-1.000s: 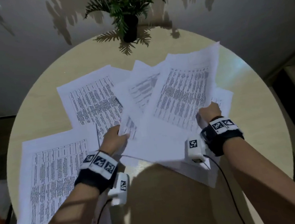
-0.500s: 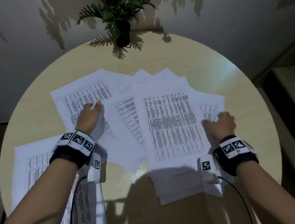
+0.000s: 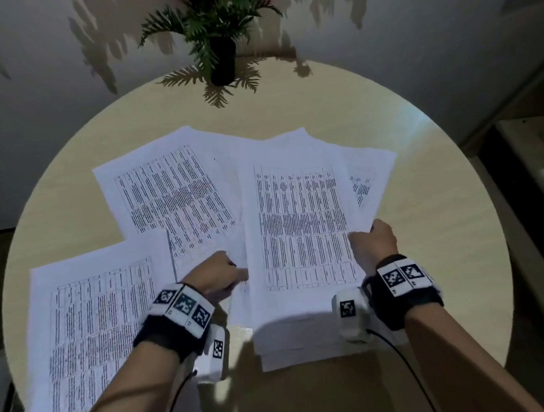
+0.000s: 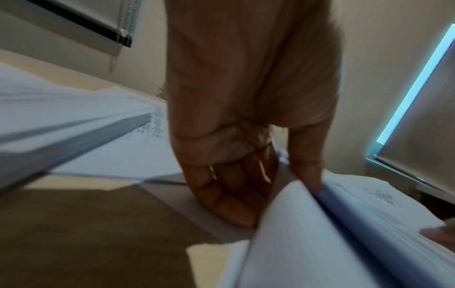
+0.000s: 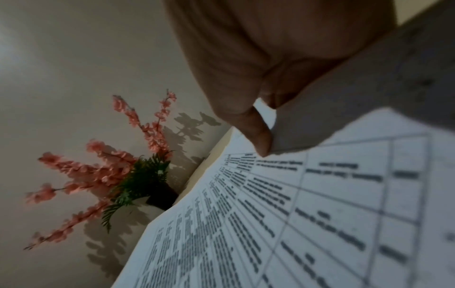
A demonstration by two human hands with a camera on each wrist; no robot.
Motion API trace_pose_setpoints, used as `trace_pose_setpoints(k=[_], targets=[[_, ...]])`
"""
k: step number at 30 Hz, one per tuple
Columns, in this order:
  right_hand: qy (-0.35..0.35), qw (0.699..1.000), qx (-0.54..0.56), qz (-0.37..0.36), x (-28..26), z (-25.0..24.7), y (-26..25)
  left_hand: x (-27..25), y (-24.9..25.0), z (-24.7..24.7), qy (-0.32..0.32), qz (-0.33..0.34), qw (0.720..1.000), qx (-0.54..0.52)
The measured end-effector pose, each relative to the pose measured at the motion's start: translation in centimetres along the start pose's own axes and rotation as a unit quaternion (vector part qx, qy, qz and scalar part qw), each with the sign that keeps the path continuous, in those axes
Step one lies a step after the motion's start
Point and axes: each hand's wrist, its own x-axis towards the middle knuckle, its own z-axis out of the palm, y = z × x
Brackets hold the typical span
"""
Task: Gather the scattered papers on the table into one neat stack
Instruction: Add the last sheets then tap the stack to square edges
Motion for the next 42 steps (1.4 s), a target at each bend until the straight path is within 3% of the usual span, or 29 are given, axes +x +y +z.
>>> trace_pose_setpoints(k=[2,3,4,5,6,9,10,12,15,18,23,27,32,37,38,42], targets=[[-0.021,0.999,-0.022,-0.034,0.0,-0.4,0.3,0.2,-0.3,-0.2,0.013,0.003,0.985,-0.173],[-0.035,0.998,-0.027,-0.049,-0.1,-0.6,0.5,0.6,-0.3,-0.5,0.051,-0.006,0.949,-0.311],[-0.048,0.997,-0.022,-0.063,0.0,-0.7,0.7,1.0,-0.2,-1.0,0.095,-0.021,0.895,-0.435],[-0.07,0.995,-0.008,-0.072,-0.1,-0.7,0.9,1.5,-0.1,-1.4,0.119,-0.032,0.854,-0.505],[-0.093,0.992,0.006,-0.08,-0.2,-0.6,1.1,2.0,0.0,-1.6,0.122,-0.031,0.839,-0.529],[-0.153,0.98,0.067,-0.106,-0.9,-0.6,1.2,1.5,1.4,-1.5,0.058,-0.03,0.915,-0.398],[-0.167,0.975,0.09,-0.118,-1.3,-0.7,1.0,1.1,1.8,-1.2,0.063,-0.034,0.933,-0.352],[-0.181,0.965,0.12,-0.148,-2.4,-1.6,0.2,0.6,2.0,-0.6,0.101,-0.037,0.942,-0.317],[-0.182,0.949,0.163,-0.201,-4.6,-3.8,-1.7,-0.5,2.9,-0.1,0.106,0.036,0.896,-0.43],[-0.16,0.926,0.197,-0.279,-7.5,-5.8,-4.4,-3.5,5.5,-1.8,0.15,0.142,0.893,-0.399],[-0.071,0.89,0.2,-0.403,-11.1,-8.5,-8.2,-8.4,9.2,-5.9,0.263,0.278,0.852,-0.357],[-0.068,0.856,0.253,-0.446,-13.4,-9.6,-8.8,-11.5,9.4,-7.3,0.253,0.383,0.817,-0.35],[-0.078,0.855,0.275,-0.432,-14.7,-7.7,-7.4,-12.8,8.8,-6.1,0.223,0.414,0.795,-0.384],[-0.054,0.875,0.294,-0.382,-14.4,-5.4,-6.8,-12.4,8.8,-4.6,0.261,0.407,0.78,-0.397],[-0.052,0.883,0.287,-0.367,-14.2,-4.8,-6.5,-12.0,8.4,-4.1,0.266,0.396,0.786,-0.394],[-0.031,0.917,0.229,-0.324,-13.4,-2.0,-4.8,-9.9,6.1,-0.8,0.268,0.291,0.855,-0.337]])
